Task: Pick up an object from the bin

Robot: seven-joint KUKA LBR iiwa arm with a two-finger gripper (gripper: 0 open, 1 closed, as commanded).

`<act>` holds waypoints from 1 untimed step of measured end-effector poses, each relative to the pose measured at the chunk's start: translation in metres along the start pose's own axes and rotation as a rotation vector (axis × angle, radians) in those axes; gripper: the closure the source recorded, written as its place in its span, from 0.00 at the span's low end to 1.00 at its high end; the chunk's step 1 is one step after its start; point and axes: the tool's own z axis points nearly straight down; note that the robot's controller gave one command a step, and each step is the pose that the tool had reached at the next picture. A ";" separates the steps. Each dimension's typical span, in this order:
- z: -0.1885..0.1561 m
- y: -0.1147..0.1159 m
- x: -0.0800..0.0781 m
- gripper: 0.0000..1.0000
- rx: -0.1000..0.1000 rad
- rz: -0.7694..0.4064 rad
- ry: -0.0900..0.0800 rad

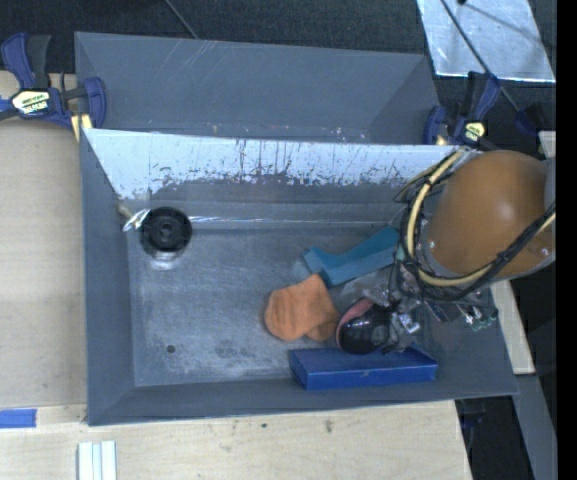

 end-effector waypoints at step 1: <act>-0.012 0.000 0.000 1.00 0.000 0.000 0.000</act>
Offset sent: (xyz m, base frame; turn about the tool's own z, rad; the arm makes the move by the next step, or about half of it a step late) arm 0.0000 -0.0001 0.0627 0.0000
